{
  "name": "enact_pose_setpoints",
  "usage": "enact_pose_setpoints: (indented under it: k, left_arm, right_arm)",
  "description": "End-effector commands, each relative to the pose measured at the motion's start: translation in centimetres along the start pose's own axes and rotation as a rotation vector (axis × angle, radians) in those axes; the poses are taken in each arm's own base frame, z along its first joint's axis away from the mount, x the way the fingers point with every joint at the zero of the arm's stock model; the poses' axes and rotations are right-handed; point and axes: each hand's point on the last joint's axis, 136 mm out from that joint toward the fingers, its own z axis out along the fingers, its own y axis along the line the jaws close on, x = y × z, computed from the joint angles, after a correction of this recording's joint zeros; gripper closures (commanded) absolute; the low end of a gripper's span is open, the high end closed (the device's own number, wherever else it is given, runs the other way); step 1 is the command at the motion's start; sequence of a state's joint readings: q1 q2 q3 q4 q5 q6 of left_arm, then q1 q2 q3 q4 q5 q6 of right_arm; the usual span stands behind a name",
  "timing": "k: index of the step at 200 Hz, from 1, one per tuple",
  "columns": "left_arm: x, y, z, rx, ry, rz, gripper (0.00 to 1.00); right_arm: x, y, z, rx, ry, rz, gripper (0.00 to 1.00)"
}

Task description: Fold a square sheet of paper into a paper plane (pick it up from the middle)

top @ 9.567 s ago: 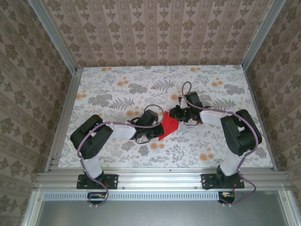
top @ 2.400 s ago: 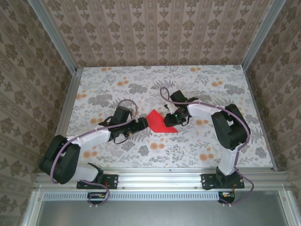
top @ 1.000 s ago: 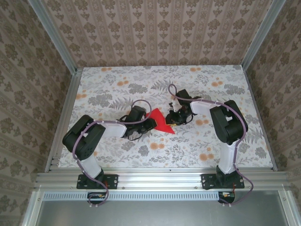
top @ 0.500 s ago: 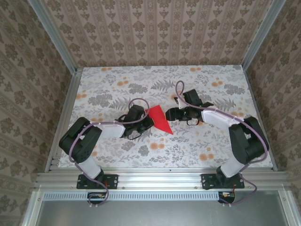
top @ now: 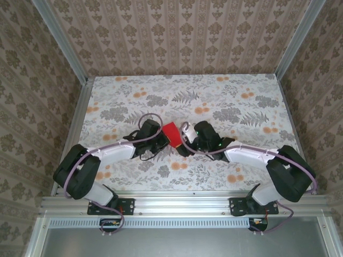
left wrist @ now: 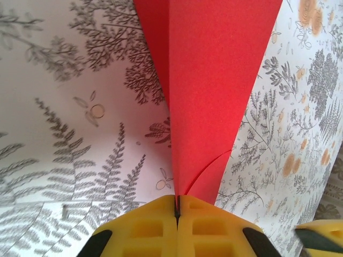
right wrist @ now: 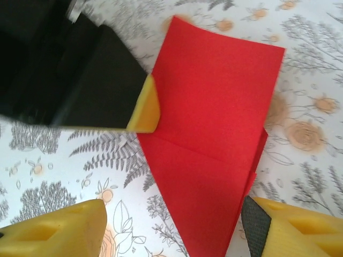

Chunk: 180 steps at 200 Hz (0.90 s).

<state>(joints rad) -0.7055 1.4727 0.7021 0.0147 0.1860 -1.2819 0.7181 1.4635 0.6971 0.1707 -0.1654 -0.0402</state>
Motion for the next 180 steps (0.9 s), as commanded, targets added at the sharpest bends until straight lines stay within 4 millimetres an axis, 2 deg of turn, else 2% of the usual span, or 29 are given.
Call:
enact_pose_setpoints:
  k: [1, 32, 50, 135, 180]
  left_arm:
    - [0.3, 1.7, -0.9, -0.062, 0.006, -0.084, 0.97]
    - [0.4, 1.8, -1.1, -0.065, 0.021, -0.115, 0.98]
    - [0.4, 1.8, -1.2, -0.07, 0.026, -0.123, 0.98]
    - [0.4, 1.9, -1.4, -0.079, 0.043, -0.144, 0.99]
    - [0.2, 1.9, -1.5, -0.079, 0.042, -0.149, 1.0]
  right_arm:
    - [-0.9, 0.7, 1.1, 0.011, -0.088, -0.185, 0.31]
    - [0.8, 1.9, 3.0, 0.002, -0.074, -0.273, 0.33]
    - [1.6, 1.9, 4.0, 0.025, -0.069, -0.299, 0.35]
    - [2.6, 1.4, 6.7, 0.062, -0.078, -0.344, 0.52]
    - [3.2, 1.9, 6.7, 0.035, -0.076, -0.336, 0.73]
